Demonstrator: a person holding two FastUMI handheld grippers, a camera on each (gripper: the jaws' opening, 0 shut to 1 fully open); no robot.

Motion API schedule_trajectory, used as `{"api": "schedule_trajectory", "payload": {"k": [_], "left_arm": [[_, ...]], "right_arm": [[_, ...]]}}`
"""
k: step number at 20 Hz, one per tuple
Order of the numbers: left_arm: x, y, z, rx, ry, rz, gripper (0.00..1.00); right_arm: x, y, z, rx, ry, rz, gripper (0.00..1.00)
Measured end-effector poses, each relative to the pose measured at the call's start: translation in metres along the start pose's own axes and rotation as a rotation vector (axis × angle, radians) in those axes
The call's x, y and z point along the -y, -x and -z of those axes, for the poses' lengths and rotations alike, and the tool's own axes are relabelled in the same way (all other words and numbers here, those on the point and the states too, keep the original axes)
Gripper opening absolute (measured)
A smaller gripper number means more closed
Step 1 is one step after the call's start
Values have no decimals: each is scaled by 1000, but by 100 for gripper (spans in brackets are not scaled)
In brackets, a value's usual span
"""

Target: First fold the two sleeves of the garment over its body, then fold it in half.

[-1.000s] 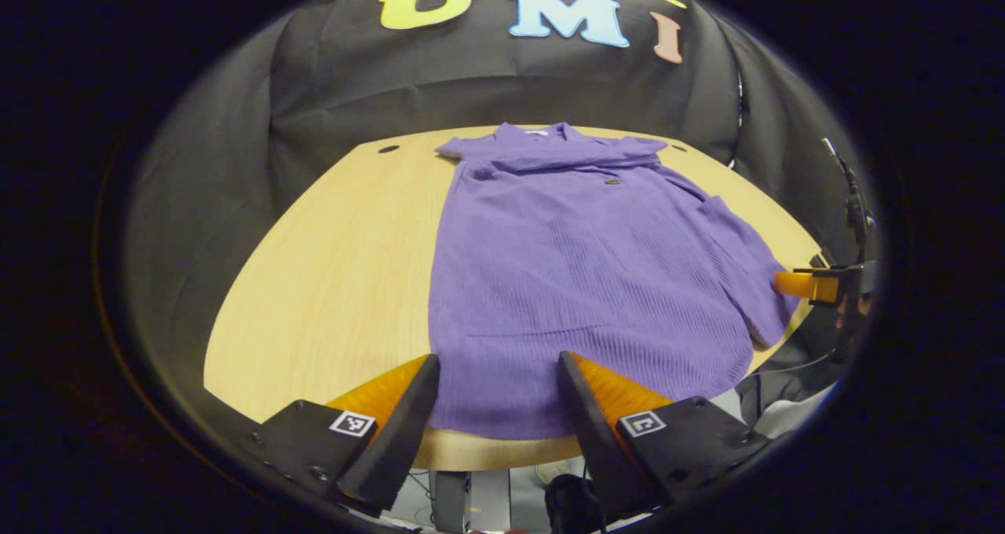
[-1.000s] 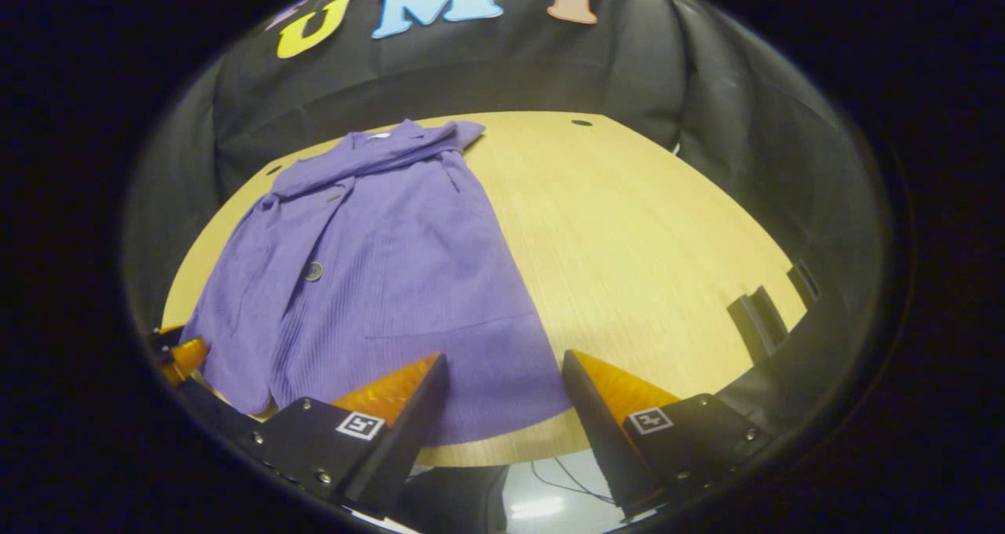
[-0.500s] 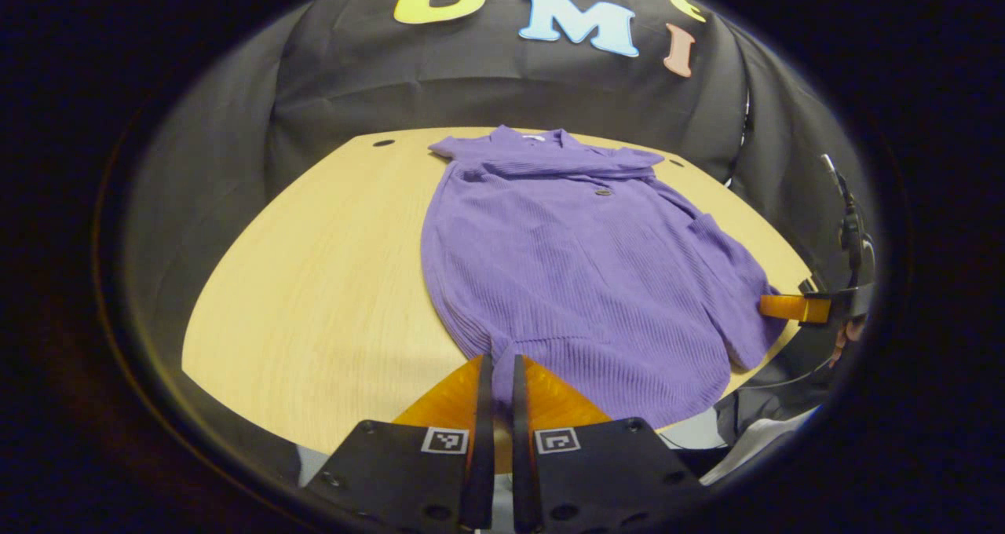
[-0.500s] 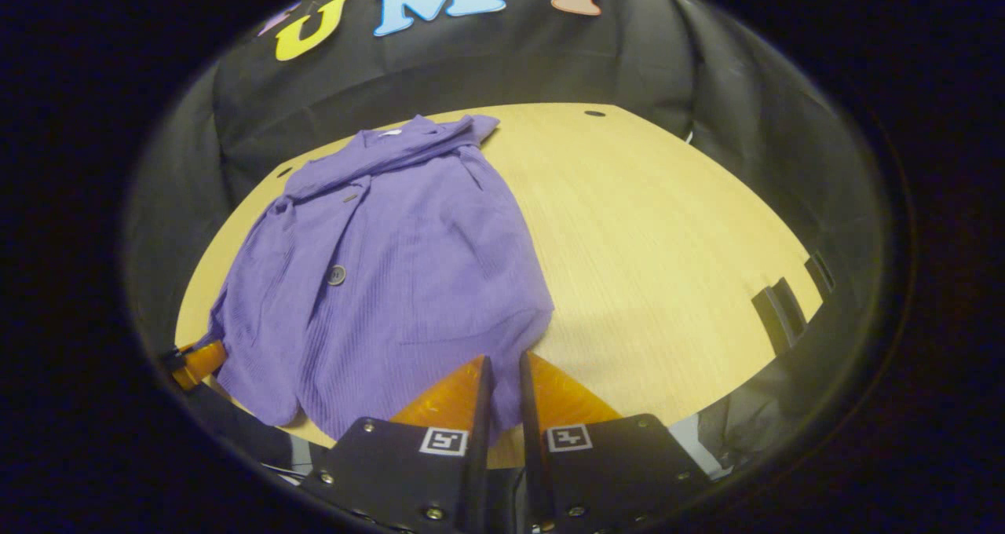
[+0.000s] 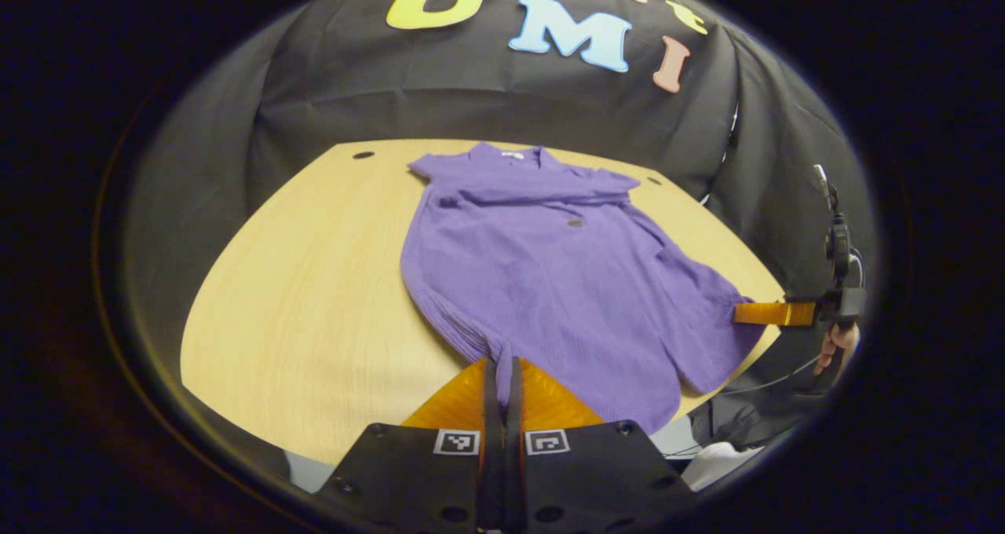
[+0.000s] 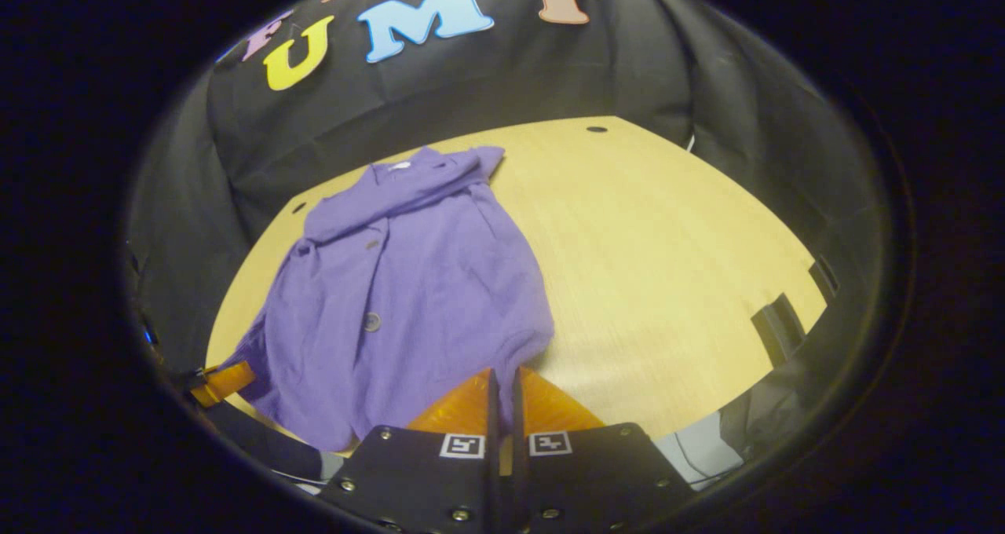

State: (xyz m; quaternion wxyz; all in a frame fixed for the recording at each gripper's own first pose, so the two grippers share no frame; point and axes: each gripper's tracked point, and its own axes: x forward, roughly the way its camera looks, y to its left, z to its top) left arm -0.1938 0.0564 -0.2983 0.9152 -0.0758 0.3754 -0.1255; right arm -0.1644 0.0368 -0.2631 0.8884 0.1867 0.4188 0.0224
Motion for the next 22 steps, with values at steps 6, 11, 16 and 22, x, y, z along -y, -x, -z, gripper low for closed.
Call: {"api": "schedule_trajectory", "payload": {"k": [6,11,16,22], "left_arm": [[11,12,-73,92,99,58,7],[4,7,-141,173,141,48,7],[-6,-16,-206,222,160,29,7],[-29,-63,-283,271,193,-6,7]], "right_arm": [[-25,18,-72,107,24,-78,6],[-41,11,-131,165,85,-129,6],[-57,-6,-203,220,73,-188,6],[-67,-56,-288,253,62,-213,6]]}}
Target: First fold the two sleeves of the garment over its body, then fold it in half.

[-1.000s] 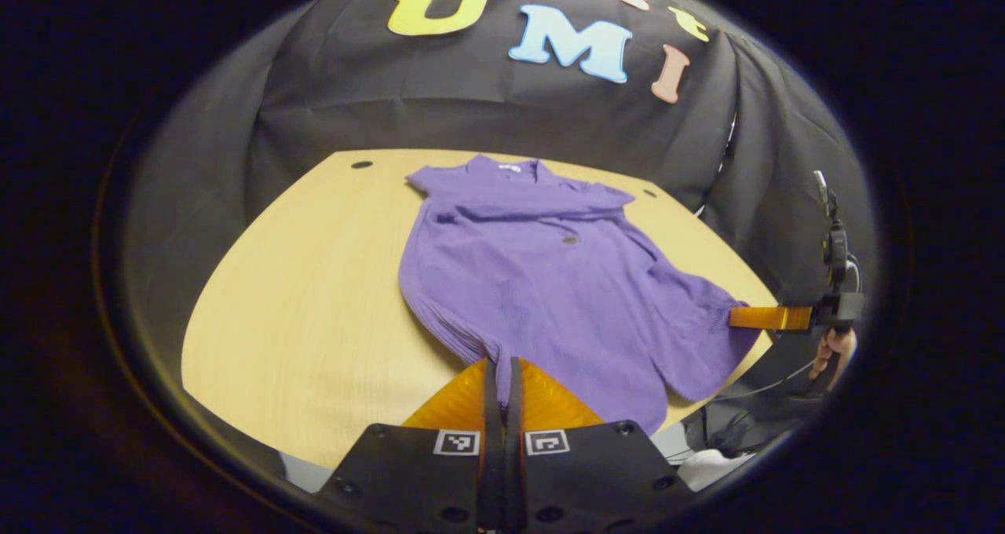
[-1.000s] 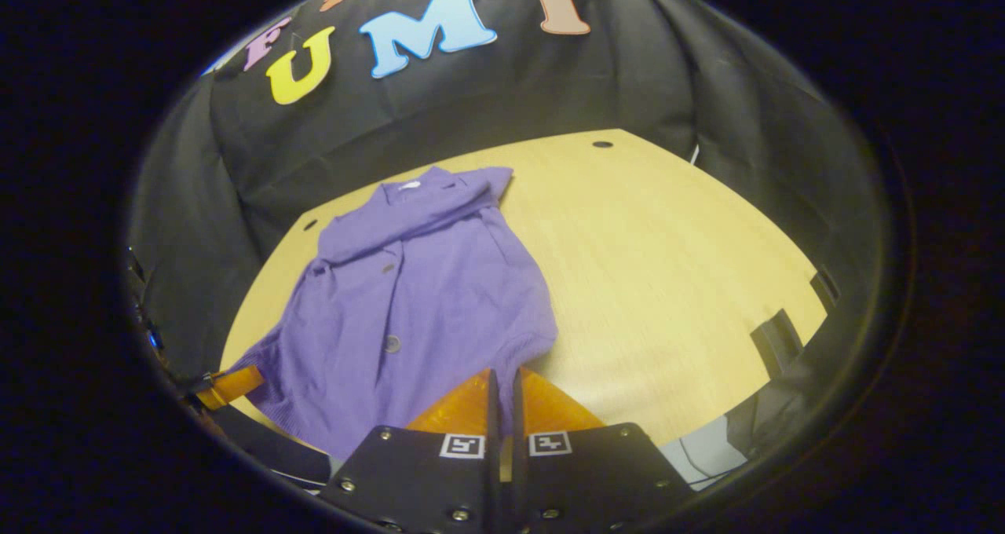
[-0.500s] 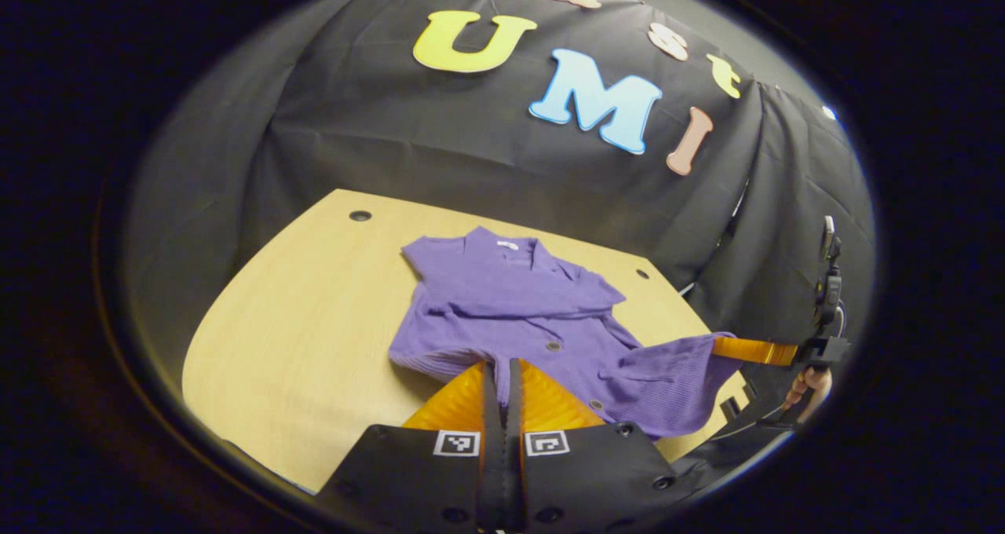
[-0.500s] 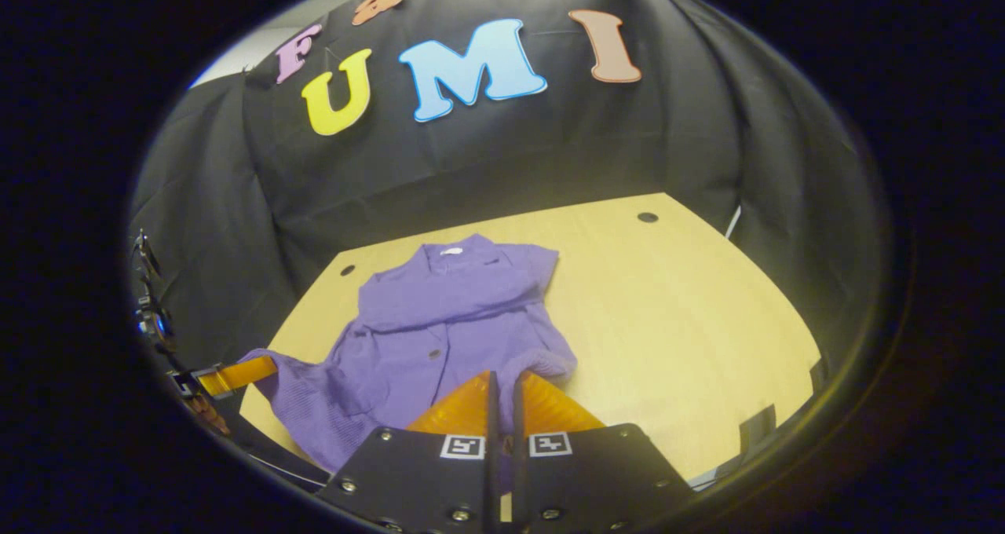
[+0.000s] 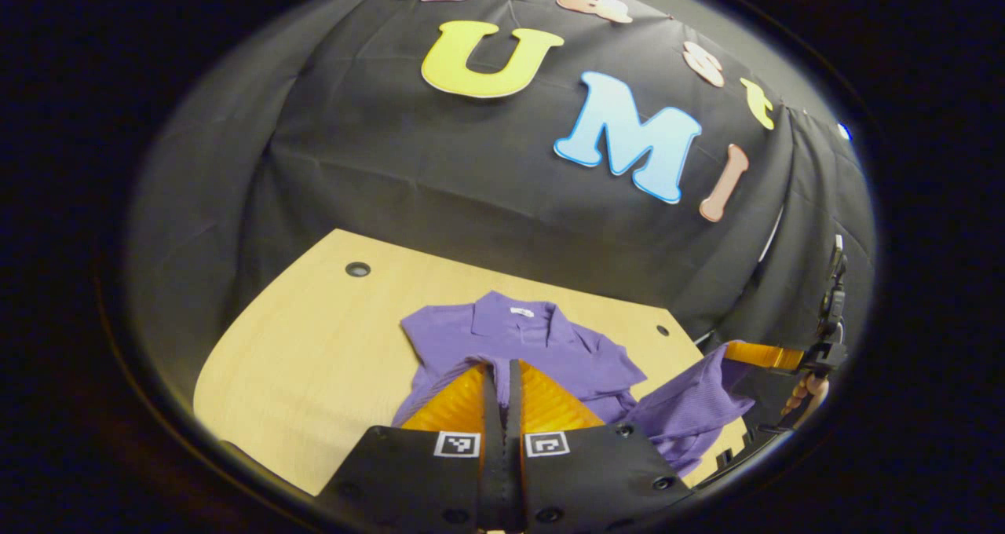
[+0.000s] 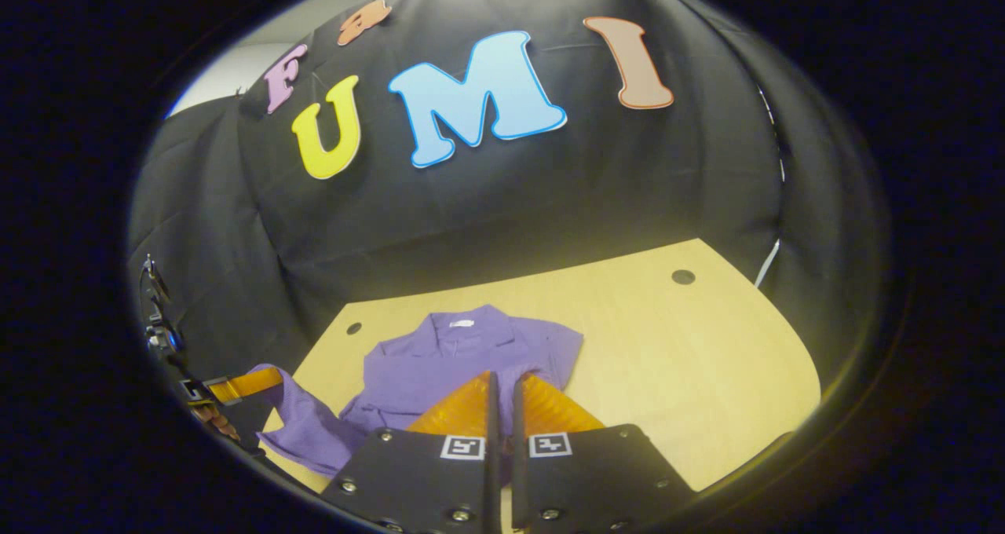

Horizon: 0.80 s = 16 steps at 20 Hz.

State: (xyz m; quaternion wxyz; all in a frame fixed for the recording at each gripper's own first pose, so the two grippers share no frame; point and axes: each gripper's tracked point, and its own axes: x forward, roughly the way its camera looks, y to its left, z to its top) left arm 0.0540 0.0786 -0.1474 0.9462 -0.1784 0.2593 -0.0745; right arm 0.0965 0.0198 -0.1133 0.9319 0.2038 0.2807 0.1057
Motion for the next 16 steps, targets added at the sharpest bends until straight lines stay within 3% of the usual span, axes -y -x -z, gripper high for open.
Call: {"api": "schedule_trajectory", "payload": {"k": [7,16], "left_arm": [[-27,-98,-42,-13,24,-47,7],[-66,-211,-52,-13,-9,-138,6]], "right_arm": [[23,-97,-37,-39,-43,0,6],[44,-207,-49,-90,-53,26,6]]}}
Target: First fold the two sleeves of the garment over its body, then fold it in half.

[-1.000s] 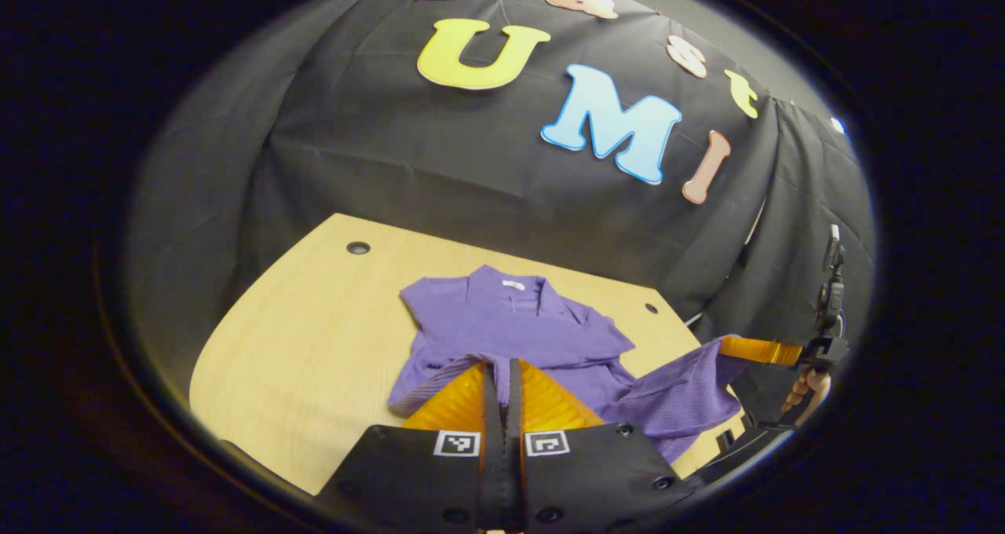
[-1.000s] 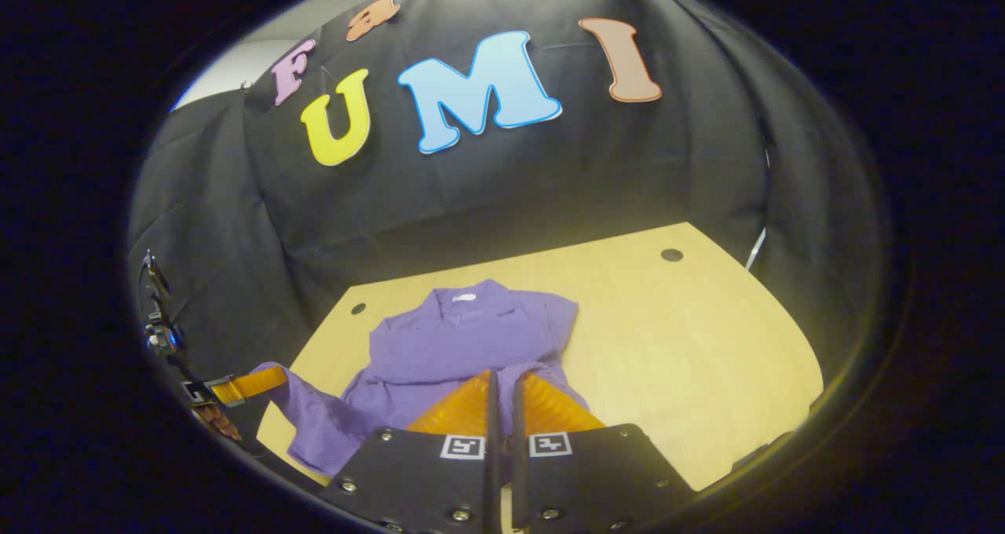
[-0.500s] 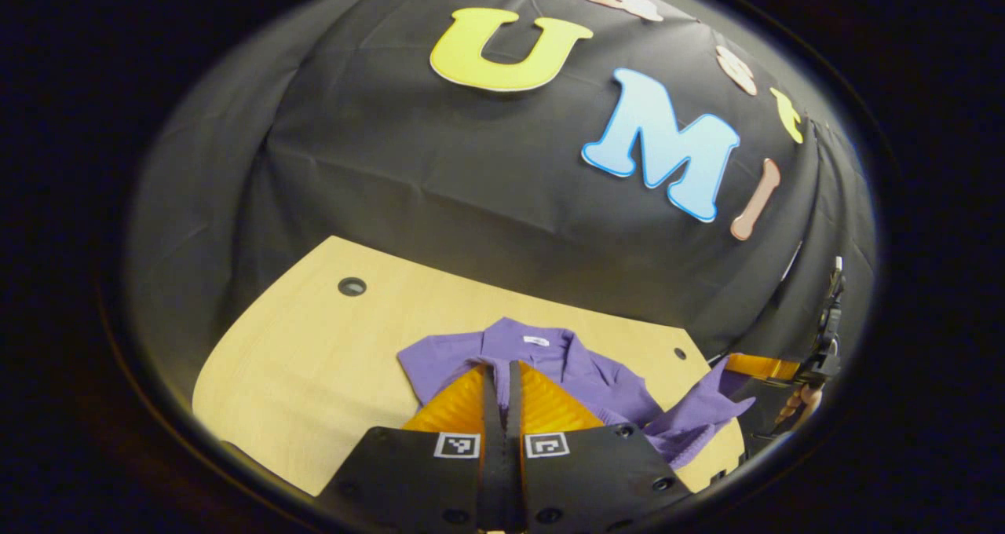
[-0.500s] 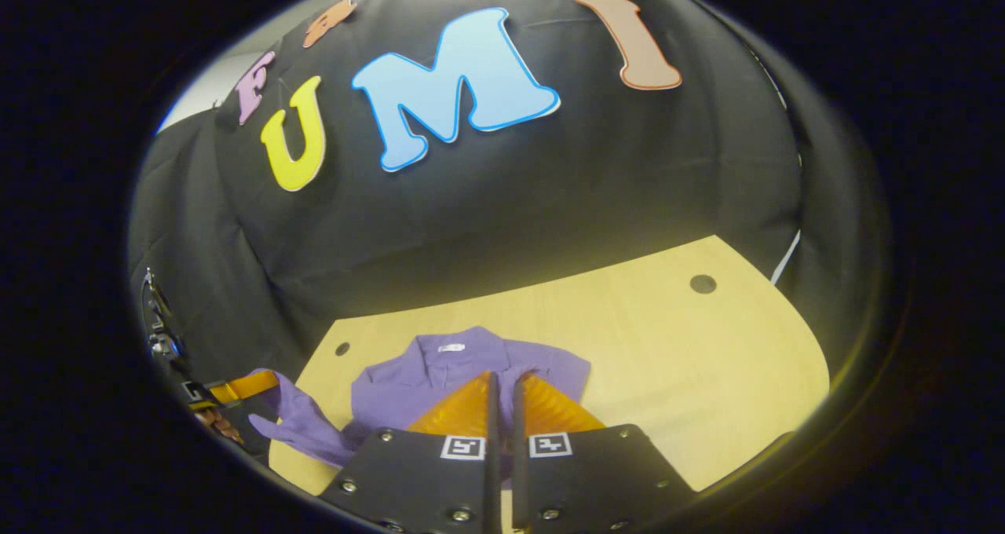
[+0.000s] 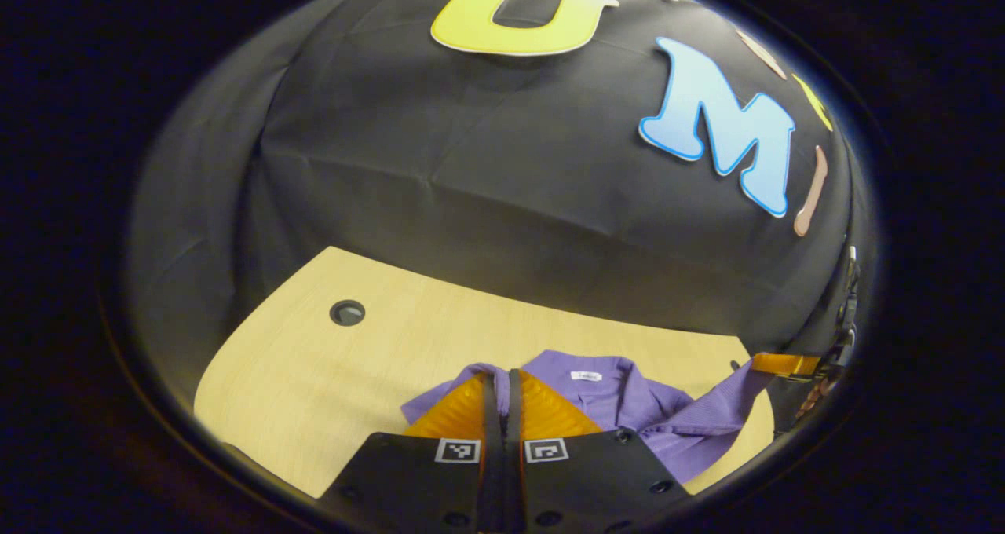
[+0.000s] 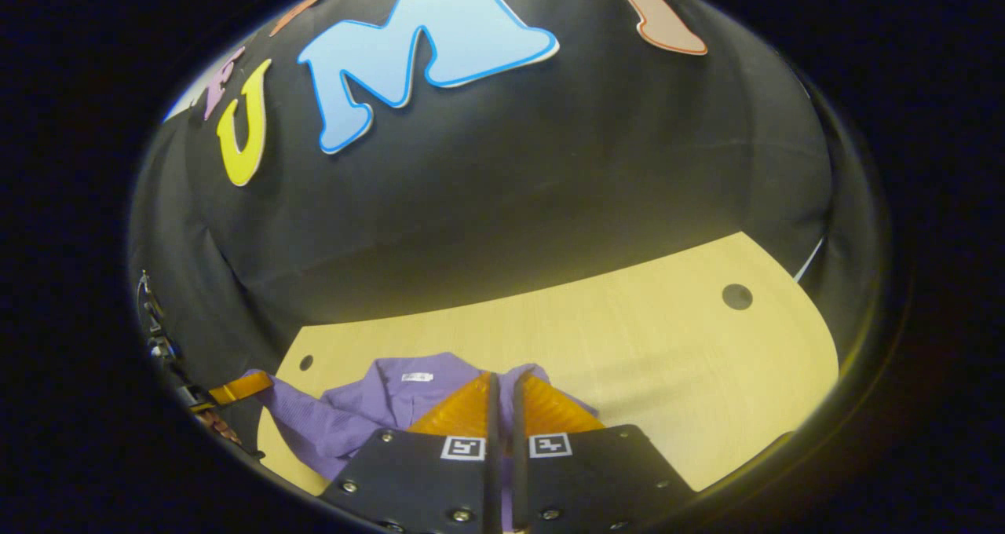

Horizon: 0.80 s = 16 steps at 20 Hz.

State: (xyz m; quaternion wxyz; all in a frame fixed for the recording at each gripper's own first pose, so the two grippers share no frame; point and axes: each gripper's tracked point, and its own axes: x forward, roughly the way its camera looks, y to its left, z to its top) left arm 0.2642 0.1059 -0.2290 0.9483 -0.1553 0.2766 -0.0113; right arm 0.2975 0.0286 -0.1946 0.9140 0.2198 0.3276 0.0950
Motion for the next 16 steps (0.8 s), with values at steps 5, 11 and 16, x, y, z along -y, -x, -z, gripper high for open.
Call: {"api": "schedule_trajectory", "payload": {"k": [5,11,16], "left_arm": [[-10,-39,-15,42,5,-51,6],[-28,-75,2,39,-51,-151,6],[-32,-81,10,30,-86,-195,11]], "right_arm": [[7,-46,-13,-4,11,16,6],[31,-80,6,-42,93,93,6],[41,-88,17,-67,153,118,8]]}}
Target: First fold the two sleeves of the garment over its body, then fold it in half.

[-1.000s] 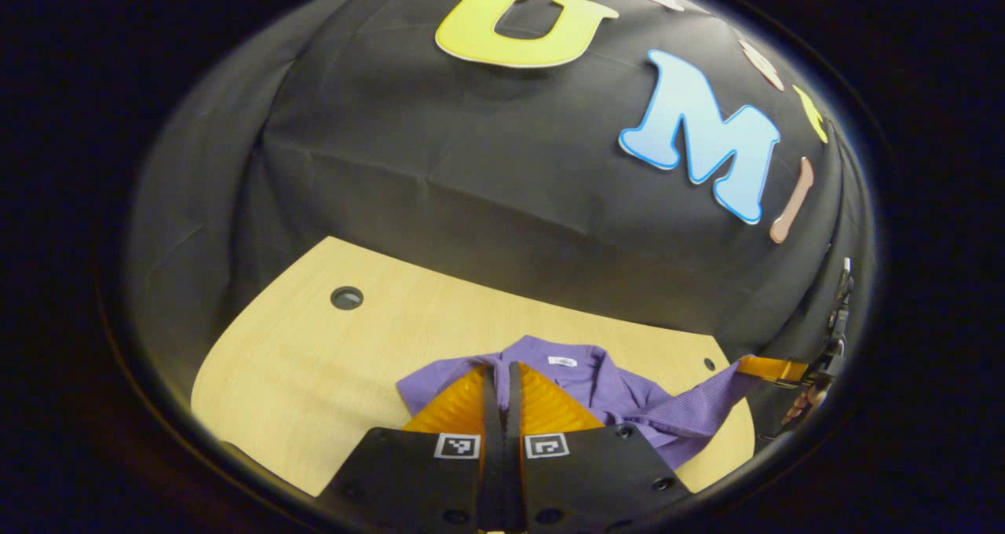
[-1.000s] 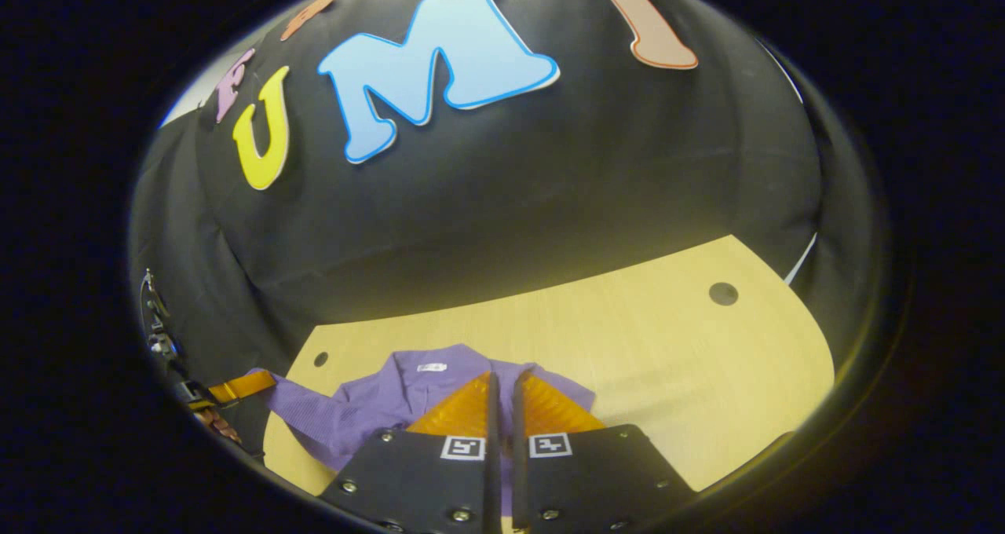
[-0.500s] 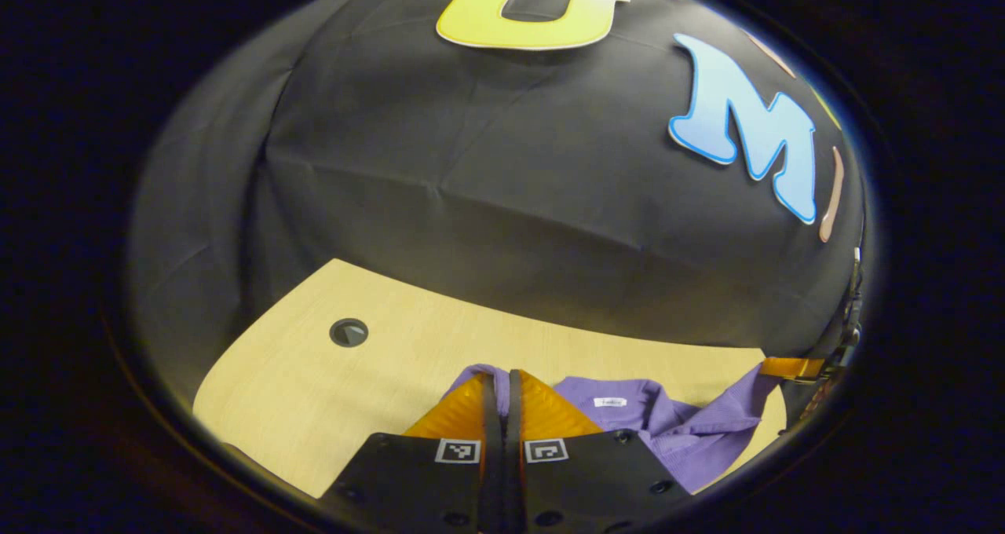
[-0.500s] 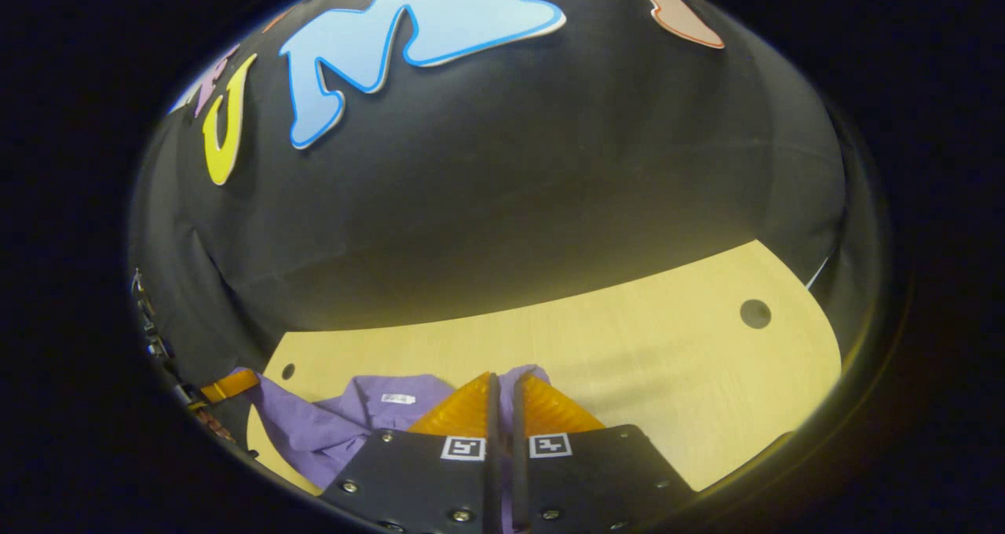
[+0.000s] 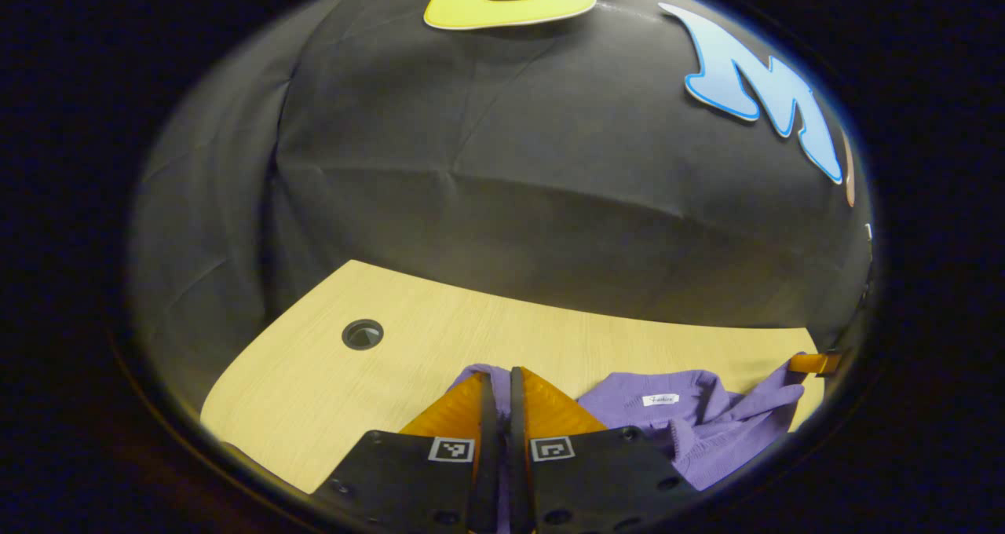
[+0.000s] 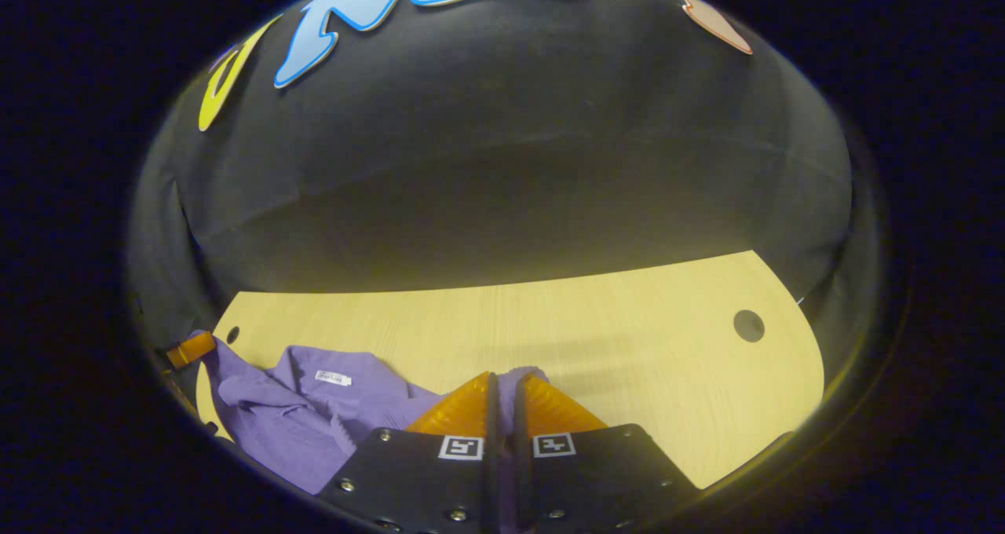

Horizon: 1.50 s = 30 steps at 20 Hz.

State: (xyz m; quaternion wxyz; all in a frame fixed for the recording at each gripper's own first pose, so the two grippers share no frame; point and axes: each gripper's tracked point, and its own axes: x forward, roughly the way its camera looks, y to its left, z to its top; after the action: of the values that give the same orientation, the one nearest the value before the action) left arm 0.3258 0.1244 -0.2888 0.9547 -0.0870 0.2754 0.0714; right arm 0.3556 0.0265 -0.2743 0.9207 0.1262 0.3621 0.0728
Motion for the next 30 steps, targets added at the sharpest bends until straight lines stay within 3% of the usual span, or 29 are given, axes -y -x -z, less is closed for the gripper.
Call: {"api": "schedule_trajectory", "payload": {"k": [3,7,8,9,11,13,14,17,20,21,30], "left_arm": [[7,1,2,-15,-33,5,14],[21,9,-1,-18,-38,46,48],[26,14,-5,-10,-40,62,60],[28,19,-9,3,-46,68,71],[34,31,-19,34,-60,86,75],[38,47,-28,59,-70,103,79],[41,55,-34,75,-71,112,81],[49,90,-51,124,-76,146,86],[52,129,-68,182,-88,177,100],[53,145,-73,202,-90,186,94],[49,262,-89,329,-114,260,97]], "right_arm": [[-1,4,-3,10,29,9,8],[-5,20,-11,39,87,30,31],[-5,26,-15,53,102,43,53],[-6,33,-20,69,112,51,57],[-12,51,-28,105,116,53,54],[-17,72,-35,145,130,65,84],[-20,84,-39,166,144,74,92],[-33,128,-46,231,171,90,93],[-53,178,-50,301,185,94,93],[-59,196,-51,325,192,99,93],[-97,328,-36,489,206,140,91]]}}
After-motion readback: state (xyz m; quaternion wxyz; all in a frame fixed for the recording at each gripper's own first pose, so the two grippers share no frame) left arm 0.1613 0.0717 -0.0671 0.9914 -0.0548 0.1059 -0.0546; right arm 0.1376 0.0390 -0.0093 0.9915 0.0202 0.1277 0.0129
